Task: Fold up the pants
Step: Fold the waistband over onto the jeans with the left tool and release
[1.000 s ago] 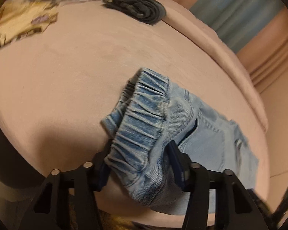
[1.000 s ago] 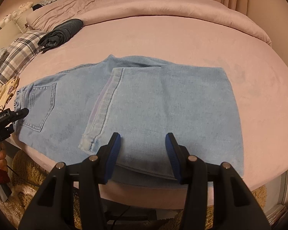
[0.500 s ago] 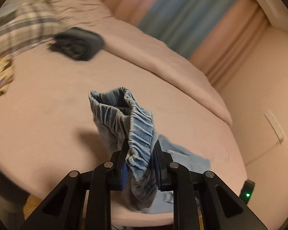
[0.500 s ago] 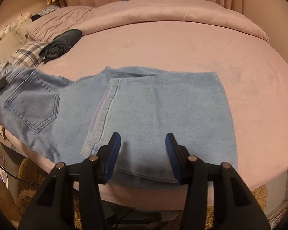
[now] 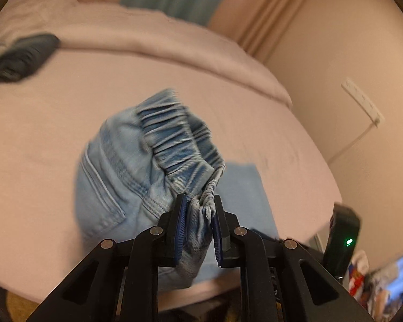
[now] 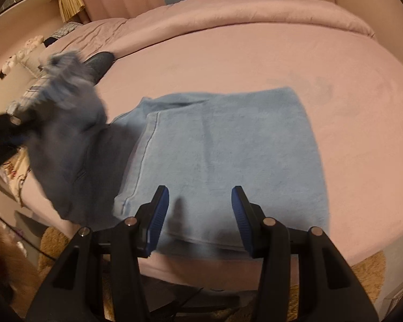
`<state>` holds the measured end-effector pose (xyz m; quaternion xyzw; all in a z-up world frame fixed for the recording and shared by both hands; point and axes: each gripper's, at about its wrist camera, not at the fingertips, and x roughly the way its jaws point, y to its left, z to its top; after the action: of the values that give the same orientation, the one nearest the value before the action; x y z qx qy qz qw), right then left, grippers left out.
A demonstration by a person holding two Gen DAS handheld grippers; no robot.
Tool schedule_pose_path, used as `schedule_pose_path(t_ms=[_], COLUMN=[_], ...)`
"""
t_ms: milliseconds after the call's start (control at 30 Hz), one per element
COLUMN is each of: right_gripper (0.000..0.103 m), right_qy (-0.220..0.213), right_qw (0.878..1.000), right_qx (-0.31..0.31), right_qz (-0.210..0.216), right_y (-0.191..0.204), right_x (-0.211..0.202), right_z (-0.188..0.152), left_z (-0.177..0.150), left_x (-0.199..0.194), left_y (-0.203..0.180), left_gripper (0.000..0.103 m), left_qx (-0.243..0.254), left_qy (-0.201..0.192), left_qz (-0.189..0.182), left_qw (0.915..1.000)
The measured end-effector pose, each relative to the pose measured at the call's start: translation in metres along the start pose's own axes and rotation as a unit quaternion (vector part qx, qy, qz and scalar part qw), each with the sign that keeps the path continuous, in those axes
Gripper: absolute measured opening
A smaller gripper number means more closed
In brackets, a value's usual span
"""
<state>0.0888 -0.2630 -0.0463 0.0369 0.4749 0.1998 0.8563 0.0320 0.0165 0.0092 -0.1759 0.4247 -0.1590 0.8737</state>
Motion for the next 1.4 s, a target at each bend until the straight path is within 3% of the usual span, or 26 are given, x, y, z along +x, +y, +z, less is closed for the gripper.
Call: schedule_pose_path(t_ms=[167, 267, 333, 400, 467, 600, 667, 733, 867, 967, 1033, 1067, 1167, 1200, 1300, 1400], right_gripper=[0.059, 0.067, 0.071, 0.071, 0.071, 0.073, 0.069, 0.055, 0.053, 0.053, 0.029, 0.028, 0.022, 0.014, 0.012, 0.012], right_qy=[0.011, 0.012, 0.014, 0.015, 0.012, -0.008, -0.012, -0.007, -0.011, 0.021, 0.036, 0.031, -0.01, -0.016, -0.034, -0.024], right_qw=[0.999, 0.997, 0.995, 0.994, 0.992, 0.988, 0.983, 0.978, 0.981, 0.989, 0.989, 0.989, 0.991, 0.99, 0.982, 0.988], right_qx=[0.007, 0.014, 0.024, 0.045, 0.067, 0.093, 0.1, 0.092, 0.029, 0.01, 0.004, 0.0, -0.021, -0.015, 0.007, 0.007], right_qz=[0.04, 0.074, 0.091, 0.102, 0.107, 0.126, 0.157, 0.185, 0.19, 0.149, 0.145, 0.147, 0.135, 0.142, 0.187, 0.153], right_y=[-0.007, -0.012, -0.016, -0.022, -0.029, -0.036, -0.033, -0.02, 0.016, 0.034, 0.039, 0.042, 0.052, 0.051, 0.049, 0.045], right_x=[0.008, 0.01, 0.01, 0.008, 0.004, -0.009, -0.014, -0.014, -0.004, 0.029, 0.046, 0.049, 0.032, 0.024, -0.004, 0.0], right_z=[-0.003, -0.002, -0.001, 0.0, 0.0, 0.006, 0.013, 0.025, 0.05, 0.061, 0.06, 0.059, 0.055, 0.054, 0.054, 0.042], left_z=[-0.009, -0.005, 0.0, 0.004, 0.007, 0.006, 0.002, -0.004, -0.023, -0.029, -0.032, -0.032, -0.03, -0.028, -0.027, -0.028], left_x=[0.024, 0.011, -0.001, -0.02, -0.037, -0.055, -0.055, -0.052, -0.041, -0.039, -0.039, -0.037, -0.042, -0.042, -0.04, -0.029], left_y=[-0.002, -0.007, -0.01, -0.013, -0.013, 0.01, 0.032, 0.056, 0.075, 0.082, 0.084, 0.083, 0.086, 0.086, 0.085, 0.084], left_gripper=[0.019, 0.034, 0.059, 0.061, 0.061, 0.061, 0.061, 0.061, 0.061, 0.061, 0.061, 0.061, 0.061, 0.061, 0.061, 0.061], left_qx=[-0.019, -0.031, -0.038, -0.036, -0.021, -0.023, -0.046, -0.075, -0.095, -0.102, -0.106, -0.105, -0.106, -0.106, -0.096, -0.084], left_qy=[0.044, 0.046, 0.049, 0.032, 0.002, -0.032, -0.031, -0.019, 0.006, 0.019, 0.021, 0.022, 0.02, 0.017, 0.011, 0.02], left_qz=[-0.037, -0.094, -0.137, -0.153, -0.129, 0.004, 0.053, 0.079, 0.107, 0.115, 0.113, 0.112, 0.114, 0.116, 0.121, 0.133], left_qw=[0.9982, 0.994, 0.9886, 0.9871, 0.9914, 0.9992, 0.9971, 0.9939, 0.9897, 0.988, 0.9876, 0.9878, 0.9876, 0.9874, 0.9879, 0.9874])
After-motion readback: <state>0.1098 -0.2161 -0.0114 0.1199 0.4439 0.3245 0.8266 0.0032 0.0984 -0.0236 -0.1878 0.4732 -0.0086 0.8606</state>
